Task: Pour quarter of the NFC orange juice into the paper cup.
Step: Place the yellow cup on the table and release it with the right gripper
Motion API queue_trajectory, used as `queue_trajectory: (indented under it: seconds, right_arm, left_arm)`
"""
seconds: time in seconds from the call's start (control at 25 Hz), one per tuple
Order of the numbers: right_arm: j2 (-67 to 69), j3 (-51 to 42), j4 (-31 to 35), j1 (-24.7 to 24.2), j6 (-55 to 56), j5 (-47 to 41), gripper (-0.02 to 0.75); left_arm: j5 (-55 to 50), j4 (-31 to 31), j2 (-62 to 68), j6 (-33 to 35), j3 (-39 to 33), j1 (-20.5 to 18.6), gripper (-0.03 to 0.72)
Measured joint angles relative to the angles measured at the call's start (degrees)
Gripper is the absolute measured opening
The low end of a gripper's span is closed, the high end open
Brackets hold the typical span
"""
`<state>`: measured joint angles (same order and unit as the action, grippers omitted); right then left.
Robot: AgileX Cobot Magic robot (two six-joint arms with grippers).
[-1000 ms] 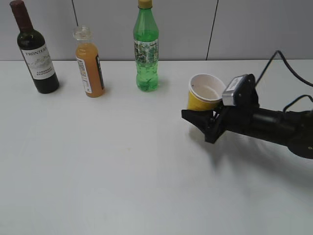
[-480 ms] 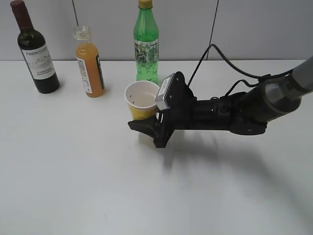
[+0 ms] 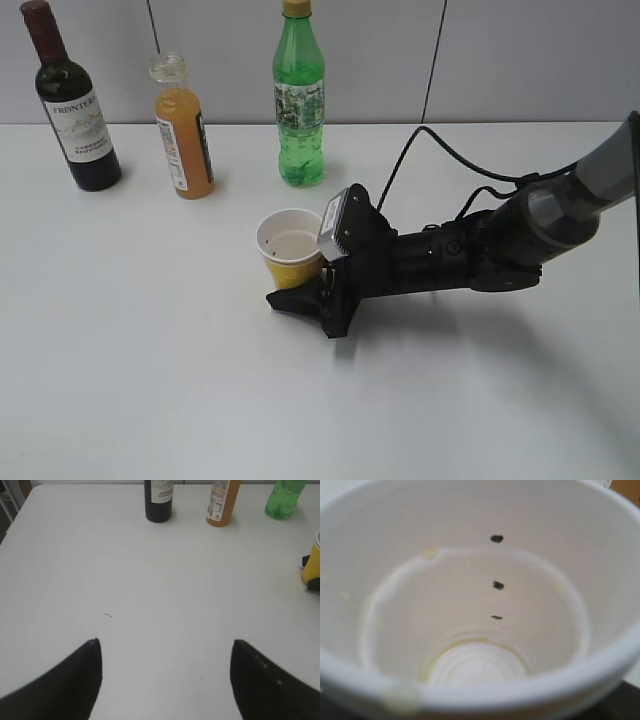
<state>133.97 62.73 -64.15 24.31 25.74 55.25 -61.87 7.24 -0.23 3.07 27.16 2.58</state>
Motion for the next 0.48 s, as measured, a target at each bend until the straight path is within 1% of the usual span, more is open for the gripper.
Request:
queue_trajectory:
  seconds: [0.12, 0.16, 0.4, 0.48]
  right_arm:
    - [0.0, 0.0, 0.0, 0.0, 0.3, 0.0, 0.621]
    - [0.0, 0.0, 0.0, 0.0, 0.3, 0.0, 0.635]
    - [0.0, 0.0, -0.1, -0.1, 0.4, 0.0, 0.657]
    - [-0.4, 0.0, -0.6, -0.3, 0.8, -1.6, 0.657]
  left_arm:
    - [0.0, 0.0, 0.0, 0.0, 0.0, 0.0, 0.585]
    - [0.0, 0.0, 0.0, 0.0, 0.0, 0.0, 0.585]
    - [0.0, 0.0, 0.0, 0.0, 0.0, 0.0, 0.585]
    - [0.0, 0.0, 0.0, 0.0, 0.0, 0.0, 0.585]
